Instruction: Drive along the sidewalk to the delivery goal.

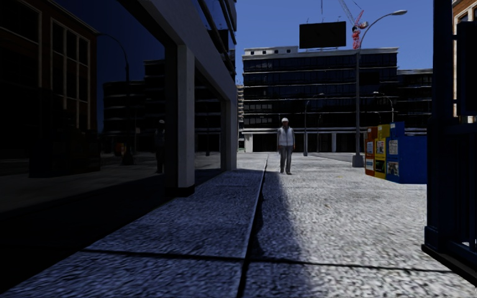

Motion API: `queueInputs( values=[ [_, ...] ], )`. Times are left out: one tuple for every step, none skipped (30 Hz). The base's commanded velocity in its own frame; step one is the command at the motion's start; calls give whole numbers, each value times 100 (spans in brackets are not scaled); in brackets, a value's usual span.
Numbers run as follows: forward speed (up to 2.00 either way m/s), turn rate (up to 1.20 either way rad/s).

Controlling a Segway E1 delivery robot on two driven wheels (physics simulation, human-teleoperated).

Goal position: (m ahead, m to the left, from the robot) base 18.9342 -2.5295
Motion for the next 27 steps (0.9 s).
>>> queueInputs(
  values=[
    [200, 0],
    [200, 0],
    [200, 0],
    [200, 0],
    [200, 0],
    [200, 0],
    [200, 0],
    [200, 0],
    [200, 0],
    [200, 0],
    [200, 0],
    [200, 0],
    [200, 0],
    [200, 0],
    [200, 0],
    [200, 0],
    [200, 0],
    [200, 0],
    [200, 0],
    [200, 0],
    [200, 0],
    [200, 0],
    [200, 0],
    [200, 0],
    [200, 0],
    [200, 0],
    [200, 0]
  ],
)
